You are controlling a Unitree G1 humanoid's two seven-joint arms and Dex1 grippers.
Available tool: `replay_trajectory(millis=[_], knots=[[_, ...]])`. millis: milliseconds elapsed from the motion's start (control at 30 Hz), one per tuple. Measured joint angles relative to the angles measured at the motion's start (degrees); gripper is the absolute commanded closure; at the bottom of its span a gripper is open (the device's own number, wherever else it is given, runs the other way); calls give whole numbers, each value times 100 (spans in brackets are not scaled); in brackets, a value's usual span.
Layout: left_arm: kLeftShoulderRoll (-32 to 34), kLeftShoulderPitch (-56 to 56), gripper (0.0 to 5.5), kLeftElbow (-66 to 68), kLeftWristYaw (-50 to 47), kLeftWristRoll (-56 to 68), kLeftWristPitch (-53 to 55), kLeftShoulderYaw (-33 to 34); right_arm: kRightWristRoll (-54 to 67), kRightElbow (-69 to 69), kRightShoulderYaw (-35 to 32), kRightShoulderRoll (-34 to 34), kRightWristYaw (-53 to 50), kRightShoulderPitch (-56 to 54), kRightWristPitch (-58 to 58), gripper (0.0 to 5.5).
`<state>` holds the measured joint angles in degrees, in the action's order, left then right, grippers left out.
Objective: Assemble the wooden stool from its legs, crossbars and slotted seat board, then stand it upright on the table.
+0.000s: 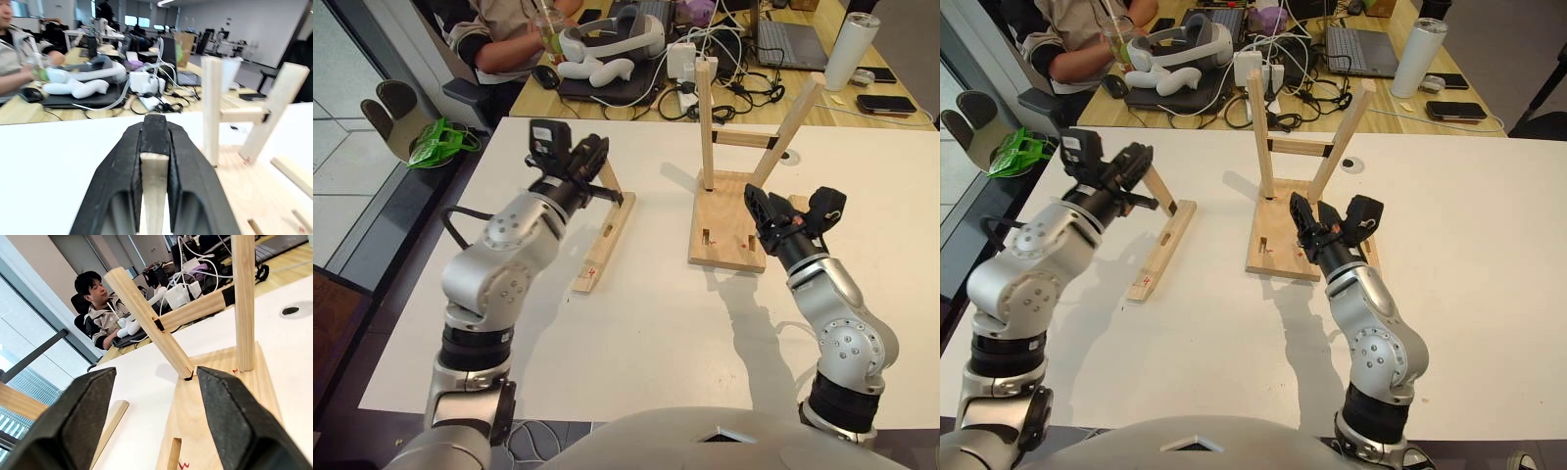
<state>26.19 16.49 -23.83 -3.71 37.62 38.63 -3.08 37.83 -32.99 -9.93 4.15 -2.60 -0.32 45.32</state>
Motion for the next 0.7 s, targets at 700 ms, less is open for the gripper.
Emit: replay_trajectory(millis=[700], knots=[[-650, -999, 508, 412, 780, -1831, -728, 72, -2823, 41, 840, -1667, 621, 247, -2650, 244]])
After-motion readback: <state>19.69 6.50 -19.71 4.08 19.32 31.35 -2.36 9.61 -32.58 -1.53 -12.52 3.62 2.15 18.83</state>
